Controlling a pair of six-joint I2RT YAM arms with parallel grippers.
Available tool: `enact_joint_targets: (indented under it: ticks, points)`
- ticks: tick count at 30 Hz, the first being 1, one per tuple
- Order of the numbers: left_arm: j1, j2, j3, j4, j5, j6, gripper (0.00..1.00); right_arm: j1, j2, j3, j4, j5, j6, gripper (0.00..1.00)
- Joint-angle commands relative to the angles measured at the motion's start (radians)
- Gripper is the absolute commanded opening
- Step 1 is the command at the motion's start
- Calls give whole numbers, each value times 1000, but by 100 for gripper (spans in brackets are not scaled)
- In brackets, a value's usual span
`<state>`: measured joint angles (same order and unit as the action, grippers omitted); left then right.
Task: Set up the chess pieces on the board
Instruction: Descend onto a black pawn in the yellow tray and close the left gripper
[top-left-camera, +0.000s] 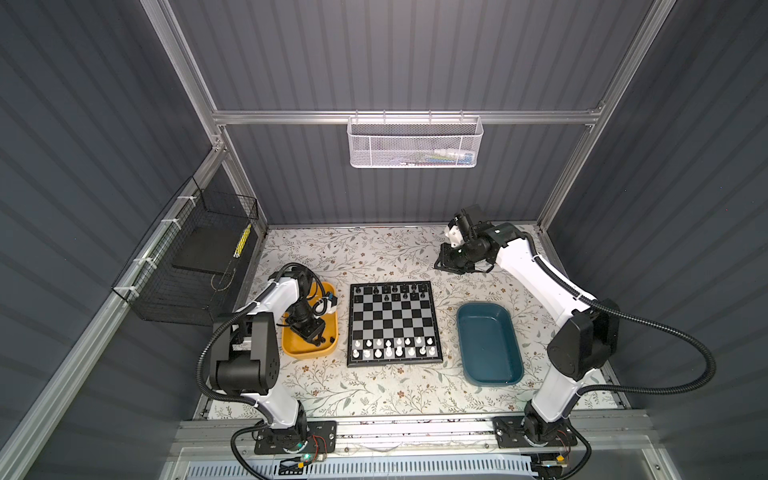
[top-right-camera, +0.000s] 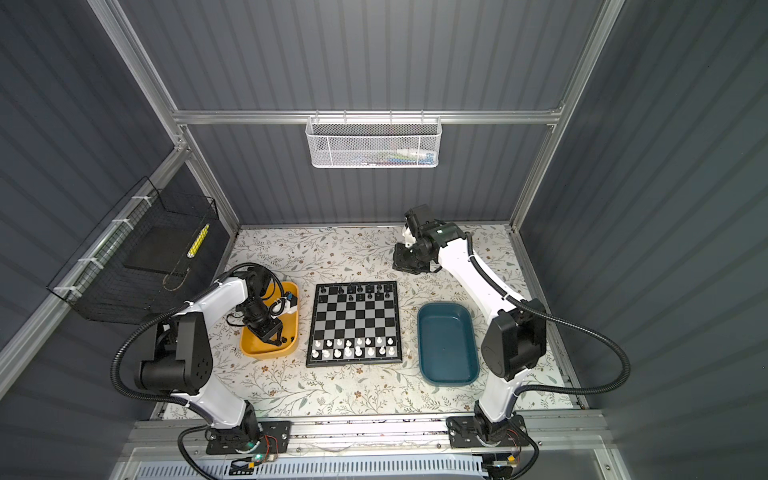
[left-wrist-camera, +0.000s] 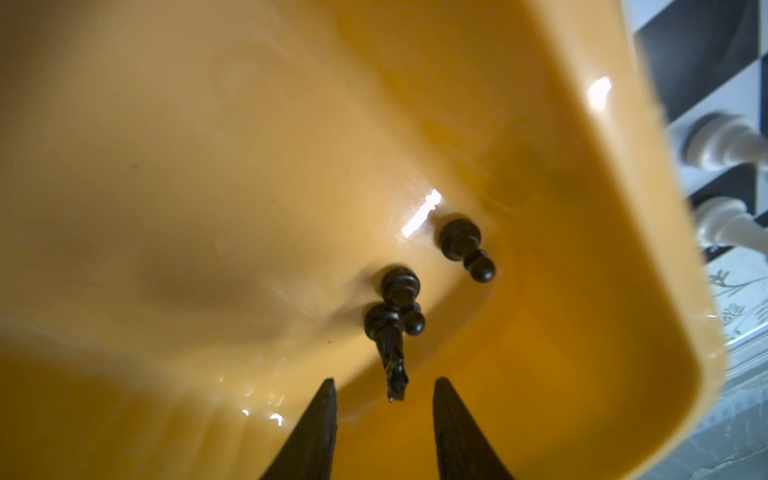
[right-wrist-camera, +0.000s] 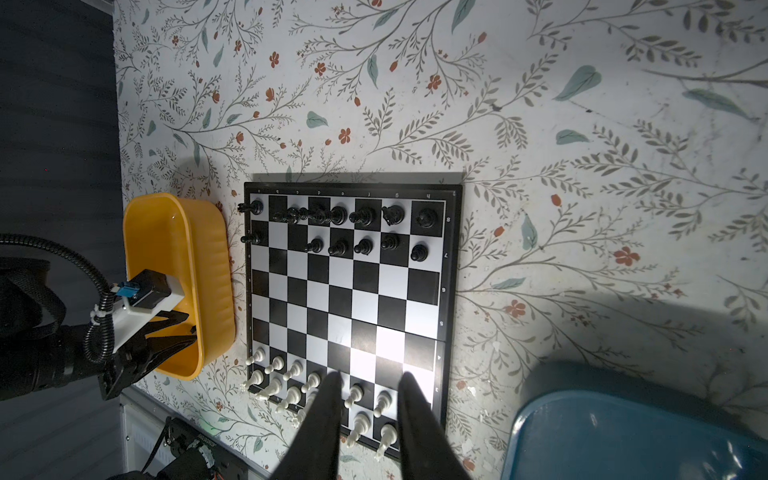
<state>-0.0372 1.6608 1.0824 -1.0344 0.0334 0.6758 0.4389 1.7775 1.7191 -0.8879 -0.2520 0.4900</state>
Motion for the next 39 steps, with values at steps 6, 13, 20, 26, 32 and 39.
enact_joint_targets:
  ticks: [6,13,20,26,32,39]
  points:
    - [9,22,-16,11,5,-14,39,-5,15,27,-5,-14,-8,27]
    - [9,32,-14,14,8,-10,37,-7,17,30,-3,-15,-10,27]
    - [9,43,-9,14,11,-10,34,-9,22,31,-3,-17,-10,27]
    - [9,46,-5,10,14,-8,33,-10,22,28,0,-18,-10,27]
    - [9,54,4,2,16,-9,31,-11,27,31,4,-22,-11,27]
    - [9,51,1,-1,16,-9,28,-13,27,30,7,-23,-13,27]
